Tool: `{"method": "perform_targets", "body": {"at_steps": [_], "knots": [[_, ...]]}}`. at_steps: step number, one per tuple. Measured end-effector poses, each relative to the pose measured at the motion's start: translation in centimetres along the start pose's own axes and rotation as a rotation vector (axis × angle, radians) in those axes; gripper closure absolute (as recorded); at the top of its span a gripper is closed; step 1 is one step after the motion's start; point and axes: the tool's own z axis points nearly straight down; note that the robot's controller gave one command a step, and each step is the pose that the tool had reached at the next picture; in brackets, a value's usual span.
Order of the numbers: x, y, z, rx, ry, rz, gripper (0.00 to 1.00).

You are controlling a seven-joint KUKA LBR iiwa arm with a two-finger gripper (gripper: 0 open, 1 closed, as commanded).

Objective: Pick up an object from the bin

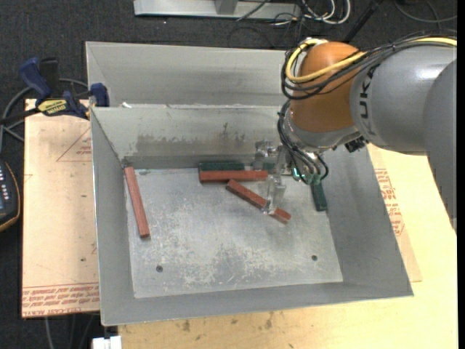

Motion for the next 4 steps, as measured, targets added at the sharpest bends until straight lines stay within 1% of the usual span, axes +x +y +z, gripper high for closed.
{"method": "perform_targets", "body": {"at_steps": [1,2,3,4], "knots": [[-2.3,-3.3,4.7,0.002,-0.008,-0.349,0.0],[-0.7,0.9,5.3,-0.001,-0.008,-0.222,0.0],[-0.8,0.8,5.2,0.0,-0.012,-0.22,1.0],[0.3,-1.8,-7.3,0.005,-0.016,-0.432,1.0]]}}
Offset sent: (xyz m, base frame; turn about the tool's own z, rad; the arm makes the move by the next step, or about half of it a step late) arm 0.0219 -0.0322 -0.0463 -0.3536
